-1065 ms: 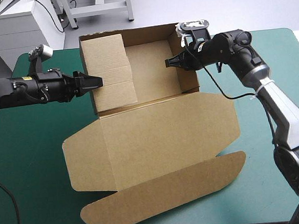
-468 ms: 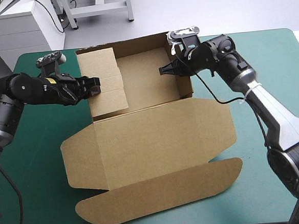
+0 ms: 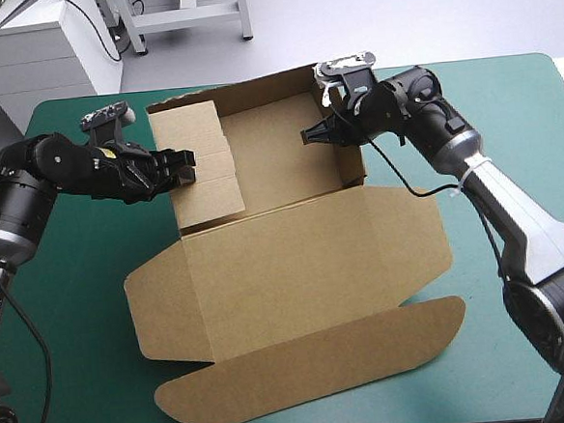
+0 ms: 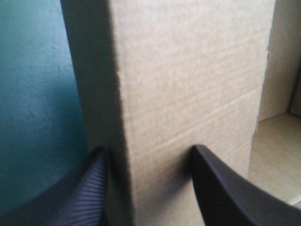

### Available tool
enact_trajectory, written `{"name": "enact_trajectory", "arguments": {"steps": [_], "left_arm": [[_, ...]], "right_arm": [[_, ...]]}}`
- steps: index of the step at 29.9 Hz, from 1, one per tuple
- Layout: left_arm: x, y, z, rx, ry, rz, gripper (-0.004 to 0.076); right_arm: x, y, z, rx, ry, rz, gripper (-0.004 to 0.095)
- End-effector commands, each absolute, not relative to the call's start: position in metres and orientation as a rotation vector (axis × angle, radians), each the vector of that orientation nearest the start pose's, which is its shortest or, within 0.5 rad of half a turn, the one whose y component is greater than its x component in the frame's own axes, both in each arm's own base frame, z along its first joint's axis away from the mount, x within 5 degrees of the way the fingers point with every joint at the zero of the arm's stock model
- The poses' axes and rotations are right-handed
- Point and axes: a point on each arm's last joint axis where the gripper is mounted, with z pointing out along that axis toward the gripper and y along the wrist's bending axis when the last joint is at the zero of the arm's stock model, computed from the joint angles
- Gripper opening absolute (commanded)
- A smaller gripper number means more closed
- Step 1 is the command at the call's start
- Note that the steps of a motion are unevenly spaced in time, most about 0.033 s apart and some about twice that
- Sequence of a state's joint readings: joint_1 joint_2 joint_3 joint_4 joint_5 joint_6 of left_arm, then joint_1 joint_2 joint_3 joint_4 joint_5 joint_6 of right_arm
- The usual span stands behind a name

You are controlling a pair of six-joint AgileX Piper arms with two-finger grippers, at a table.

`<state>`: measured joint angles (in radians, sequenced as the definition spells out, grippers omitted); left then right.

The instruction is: Fold the box

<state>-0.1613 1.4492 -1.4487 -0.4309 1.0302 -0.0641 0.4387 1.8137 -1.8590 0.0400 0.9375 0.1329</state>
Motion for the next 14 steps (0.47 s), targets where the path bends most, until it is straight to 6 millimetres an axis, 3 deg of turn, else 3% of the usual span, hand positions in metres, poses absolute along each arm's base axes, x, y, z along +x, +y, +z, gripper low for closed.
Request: {"name": "enact_trajectory", "arguments": {"steps": [1,4,8,14], "left_arm": [[0.2949,-0.0846,0.4015,-0.033,2.401,-0.709,0.0504],[0.2963,-0.0846,0.4013,-0.037,2.393,-0.708,0.0569],[0.3,-0.0846,0.3981,-0.04,2.398,-0.698,0.0571],[0.3015,-0.0774,0.3937,-0.013,2.423,-0.565,0.0494]], "right_arm": [[0.3507,0.1894,0.422,-0.319,2.223,0.555,-0.0016],[0.3505,0.1898,0.4221,-0.317,2.223,0.563,-0.0016],[0.3495,0.1916,0.4226,-0.311,2.226,0.598,-0.0016],[0.349,0.1922,0.4226,-0.312,2.228,0.61,-0.0016]]}}
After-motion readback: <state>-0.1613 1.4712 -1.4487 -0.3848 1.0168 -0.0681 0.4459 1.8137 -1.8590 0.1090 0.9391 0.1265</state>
